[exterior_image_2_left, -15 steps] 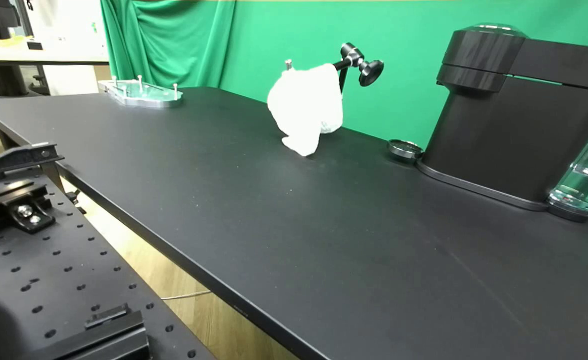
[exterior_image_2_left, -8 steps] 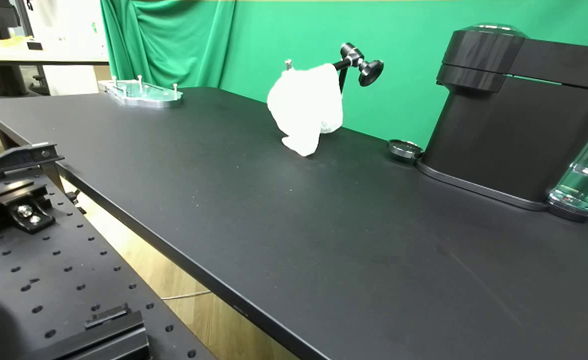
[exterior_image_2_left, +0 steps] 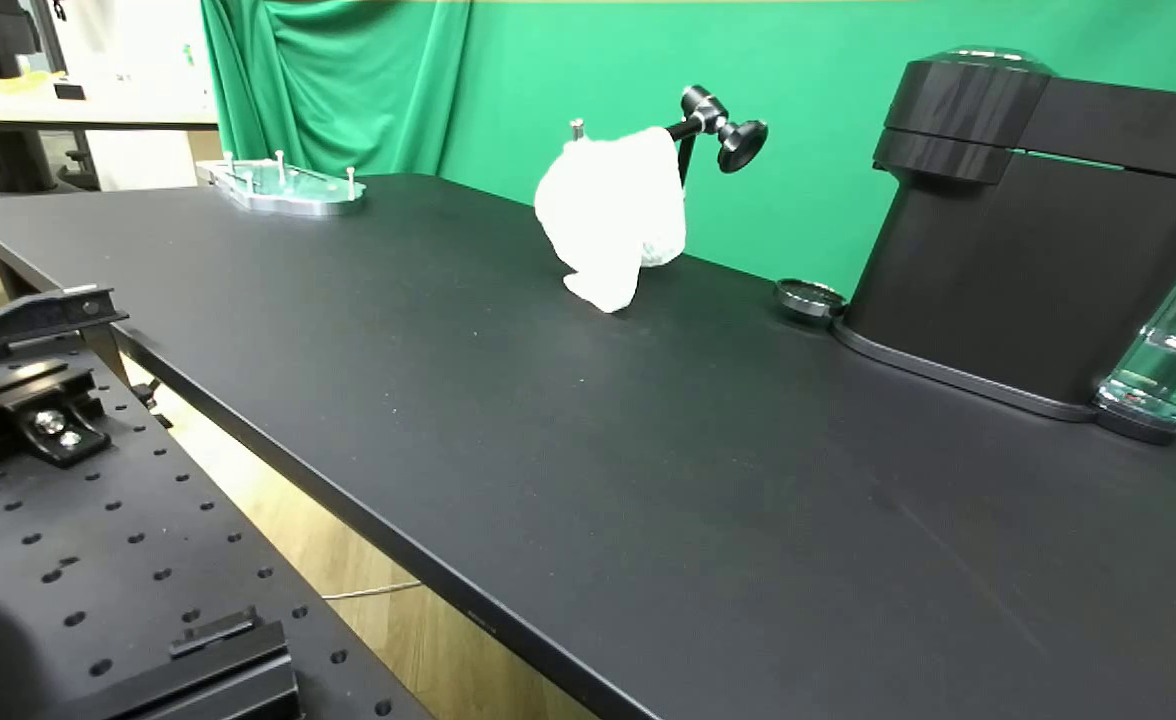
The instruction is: Remove the white cloth from the black stand
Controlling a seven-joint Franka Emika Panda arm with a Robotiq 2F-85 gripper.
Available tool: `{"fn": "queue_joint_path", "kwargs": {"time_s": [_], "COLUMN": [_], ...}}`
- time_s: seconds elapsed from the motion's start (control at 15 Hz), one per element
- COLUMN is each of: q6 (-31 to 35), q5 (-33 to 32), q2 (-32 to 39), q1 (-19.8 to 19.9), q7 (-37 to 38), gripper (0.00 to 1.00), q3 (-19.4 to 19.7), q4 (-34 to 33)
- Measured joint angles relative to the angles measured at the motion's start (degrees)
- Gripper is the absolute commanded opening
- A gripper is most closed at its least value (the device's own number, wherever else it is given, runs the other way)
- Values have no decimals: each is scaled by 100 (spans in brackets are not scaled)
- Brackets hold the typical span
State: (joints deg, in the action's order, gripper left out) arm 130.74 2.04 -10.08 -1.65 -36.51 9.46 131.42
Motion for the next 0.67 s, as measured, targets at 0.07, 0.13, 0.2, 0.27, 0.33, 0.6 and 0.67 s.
{"fn": "queue_joint_path", "kwargs": {"time_s": [0.07, 0.13, 0.2, 0.27, 0.33, 0.6, 0.67], "q6": [2, -2, -11, -35, -79, -242, -243], "q5": [206, 408, 589, 749, 888, 1133, 1134], "q2": [136, 272, 402, 523, 637, 1022, 1105], "q1": [-85, -151, -194, -219, -229, -217, -210], "q7": [-290, -598, -914, -1239, -1568, -2775, -3021], "gripper": [100, 100, 100, 100, 100, 100, 100], "q3": [-54, -118, -190, -261, -331, -578, -630], "q4": [27, 49, 67, 75, 77, 75, 74]}}
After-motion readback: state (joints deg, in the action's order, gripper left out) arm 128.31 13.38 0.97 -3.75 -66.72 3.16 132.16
